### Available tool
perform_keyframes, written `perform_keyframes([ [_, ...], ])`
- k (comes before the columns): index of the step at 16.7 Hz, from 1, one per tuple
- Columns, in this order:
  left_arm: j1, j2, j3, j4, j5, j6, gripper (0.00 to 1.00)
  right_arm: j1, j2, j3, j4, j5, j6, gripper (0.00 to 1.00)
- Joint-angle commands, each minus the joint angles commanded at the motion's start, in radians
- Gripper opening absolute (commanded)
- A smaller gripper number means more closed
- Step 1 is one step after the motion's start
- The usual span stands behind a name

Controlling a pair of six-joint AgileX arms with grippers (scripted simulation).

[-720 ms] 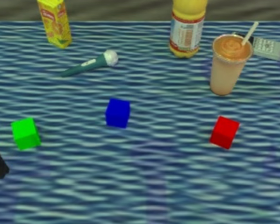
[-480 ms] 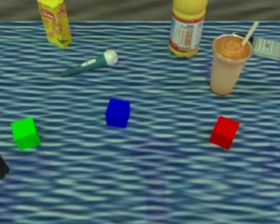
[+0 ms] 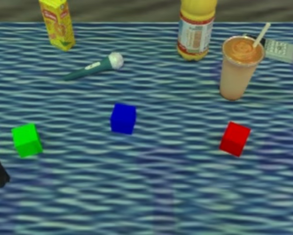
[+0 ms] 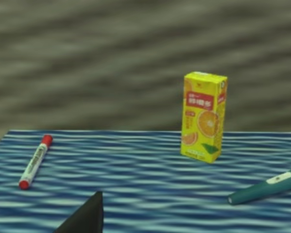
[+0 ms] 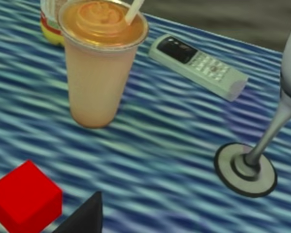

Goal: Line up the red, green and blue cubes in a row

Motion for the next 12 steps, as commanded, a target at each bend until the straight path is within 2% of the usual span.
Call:
perform_keyframes([
  [6,0.000,0.000,0.000,0.000,0.000,0.000,1.00,0.116,0.675,0.459,-0.342,0.004,-0.206,1.00],
  [12,0.000,0.000,0.000,0.000,0.000,0.000,1.00,0.218,1.192,0.862,-0.627,0.004,-0.381,1.00],
])
